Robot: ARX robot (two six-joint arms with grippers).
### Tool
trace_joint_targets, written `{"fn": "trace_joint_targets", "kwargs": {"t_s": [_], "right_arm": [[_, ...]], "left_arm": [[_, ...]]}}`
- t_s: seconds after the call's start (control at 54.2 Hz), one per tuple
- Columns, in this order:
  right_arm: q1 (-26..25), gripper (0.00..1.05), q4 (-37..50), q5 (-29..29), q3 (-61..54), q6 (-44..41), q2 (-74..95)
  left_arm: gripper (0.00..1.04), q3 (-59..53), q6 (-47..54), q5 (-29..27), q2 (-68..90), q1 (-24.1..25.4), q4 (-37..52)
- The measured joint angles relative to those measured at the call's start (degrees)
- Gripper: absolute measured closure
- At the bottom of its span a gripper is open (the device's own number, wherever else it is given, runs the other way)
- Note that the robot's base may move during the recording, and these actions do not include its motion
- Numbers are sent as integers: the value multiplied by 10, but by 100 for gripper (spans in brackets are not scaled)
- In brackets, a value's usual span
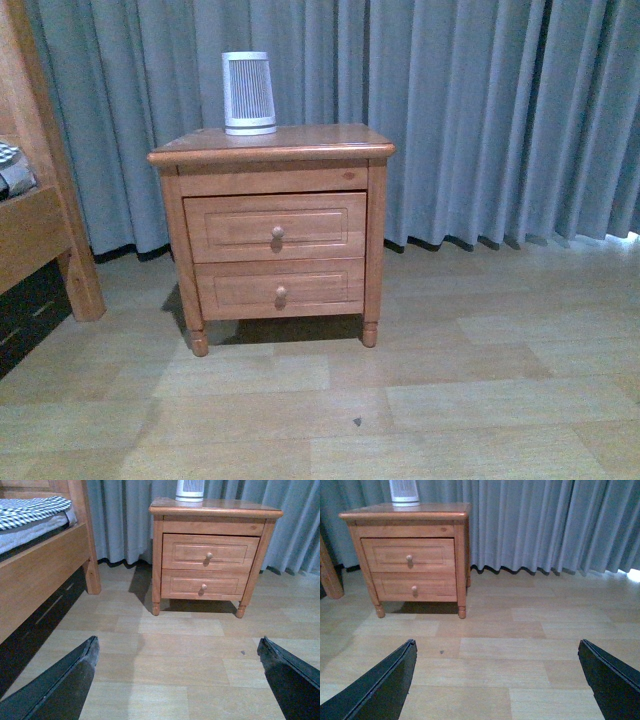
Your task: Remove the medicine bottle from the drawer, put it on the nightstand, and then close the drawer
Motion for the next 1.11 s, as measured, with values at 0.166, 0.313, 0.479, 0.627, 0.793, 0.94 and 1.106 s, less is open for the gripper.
{"fn": "trace_joint_targets", "kwargs": {"t_s": [0.166,0.313,0.479,0.627,0.793,0.94,1.106], "right_arm": [[0,7,0,0,0,0,0],[0,7,0,0,0,0,0],[0,7,0,0,0,0,0],[0,7,0,0,0,0,0],[0,7,0,0,0,0,0],[0,7,0,0,0,0,0],[0,7,0,0,0,0,0]], "left_arm": [[7,0,0,0,0,0,0],[7,0,0,0,0,0,0],[7,0,0,0,0,0,0],[7,0,0,0,0,0,0],[7,0,0,0,0,0,0],[7,0,0,0,0,0,0],[7,0,0,0,0,0,0]]}}
